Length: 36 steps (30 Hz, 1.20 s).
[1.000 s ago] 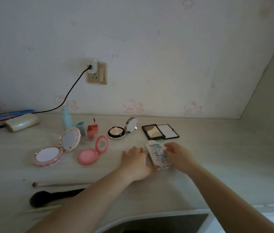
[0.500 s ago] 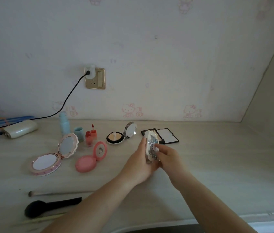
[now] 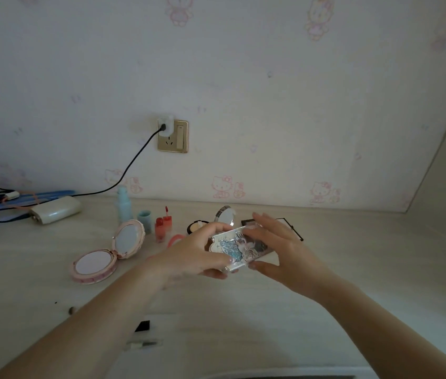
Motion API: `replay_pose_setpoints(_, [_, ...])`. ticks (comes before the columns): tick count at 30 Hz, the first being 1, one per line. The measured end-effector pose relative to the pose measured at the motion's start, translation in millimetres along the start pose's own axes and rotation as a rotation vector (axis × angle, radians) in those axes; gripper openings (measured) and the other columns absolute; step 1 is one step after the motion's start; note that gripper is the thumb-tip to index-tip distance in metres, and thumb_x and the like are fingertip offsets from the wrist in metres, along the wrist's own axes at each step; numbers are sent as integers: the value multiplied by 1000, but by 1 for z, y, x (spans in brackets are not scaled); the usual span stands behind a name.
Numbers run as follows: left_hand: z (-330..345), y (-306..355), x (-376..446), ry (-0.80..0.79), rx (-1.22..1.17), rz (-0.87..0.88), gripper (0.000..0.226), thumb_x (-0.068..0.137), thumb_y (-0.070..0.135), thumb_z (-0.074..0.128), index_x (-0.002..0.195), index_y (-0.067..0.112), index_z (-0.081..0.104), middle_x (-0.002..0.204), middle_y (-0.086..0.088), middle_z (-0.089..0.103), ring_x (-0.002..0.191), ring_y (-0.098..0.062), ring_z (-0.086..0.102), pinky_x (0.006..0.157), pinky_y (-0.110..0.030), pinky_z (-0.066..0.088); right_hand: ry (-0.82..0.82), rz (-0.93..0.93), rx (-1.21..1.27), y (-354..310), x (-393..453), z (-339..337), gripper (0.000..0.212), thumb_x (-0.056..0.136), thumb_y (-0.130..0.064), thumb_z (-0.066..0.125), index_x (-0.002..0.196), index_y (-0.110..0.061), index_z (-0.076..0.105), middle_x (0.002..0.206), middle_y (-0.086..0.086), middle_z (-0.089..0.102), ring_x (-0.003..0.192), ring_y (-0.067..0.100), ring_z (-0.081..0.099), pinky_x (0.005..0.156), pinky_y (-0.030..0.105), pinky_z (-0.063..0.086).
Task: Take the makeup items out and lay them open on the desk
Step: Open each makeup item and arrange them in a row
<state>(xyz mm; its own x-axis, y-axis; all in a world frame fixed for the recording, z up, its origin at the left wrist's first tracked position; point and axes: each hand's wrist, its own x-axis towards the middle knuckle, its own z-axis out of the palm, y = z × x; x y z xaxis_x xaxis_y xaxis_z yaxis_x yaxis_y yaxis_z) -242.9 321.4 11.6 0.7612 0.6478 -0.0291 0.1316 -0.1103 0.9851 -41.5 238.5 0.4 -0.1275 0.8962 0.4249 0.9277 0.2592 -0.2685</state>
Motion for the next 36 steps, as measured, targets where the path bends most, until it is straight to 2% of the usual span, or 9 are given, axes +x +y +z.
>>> replay_pose_setpoints(2, [-2,-4,-3,2,-81,-23,43,80,5,67,115,30,58,116,-11,65,98,-24,67,82,-36,56,-63,-59,-33,-1,3,-6,62,81,-38,69,137,-31,44,142,-20,33,135,2,27,103,4,16])
replay_pose_setpoints(5, [1,-9,-6,59,-322,-51,37,86,6,63,118,25,59,120,-23,62,100,-32,64,86,-41,55,-88,-22,-45,-5,5,-8,66,80,-45,67,139,-32,41,138,-10,42,125,5,38,99,10,32])
replay_pose_setpoints(10, [15,-13,-7,88,-609,63,49,72,19,68,119,24,54,103,-11,70,88,-25,68,87,-43,55,-8,135,90,-21,7,-1,63,81,-45,65,138,-29,42,121,-10,46,105,2,48,82,2,34])
replay_pose_setpoints(13, [25,-15,-5,201,-697,125,48,70,17,71,114,29,55,95,-3,72,85,-18,68,95,-45,50,-40,171,116,-27,10,0,59,85,-49,59,138,-29,42,120,-10,47,108,3,47,86,8,36])
replay_pose_setpoints(16, [34,-19,-5,238,-665,180,43,77,24,75,116,21,57,108,-5,70,105,-20,65,102,-46,44,-64,179,148,-33,15,0,51,86,-53,53,133,-33,48,119,-10,50,112,1,44,93,15,37])
replay_pose_setpoints(25, [44,-21,-10,258,-677,237,43,82,30,59,124,23,55,116,-1,68,111,-16,63,91,-39,51,-215,182,152,-44,14,-7,34,93,-55,35,101,-34,60,85,-5,55,94,0,46,81,24,43])
replay_pose_setpoints(30, [49,-27,-7,262,-726,170,32,89,32,54,119,22,61,112,-7,70,106,-21,66,87,-42,54,-223,397,252,-42,16,-14,56,97,-48,28,87,-2,59,72,4,55,63,12,49,62,27,37])
replay_pose_setpoints(32, [49,-29,-5,263,-752,121,31,92,32,50,116,16,62,110,-12,70,98,-24,68,79,-39,57,-243,462,239,-34,16,-13,62,97,-52,27,93,0,61,79,9,64,65,13,59,65,26,45])
replay_pose_setpoints(36, [49,-34,-3,306,-888,-25,33,99,29,41,111,6,61,98,-16,72,75,-22,70,57,-31,58,-219,603,367,-23,17,-8,67,93,-58,30,104,-1,62,94,17,70,86,32,69,77,44,58])
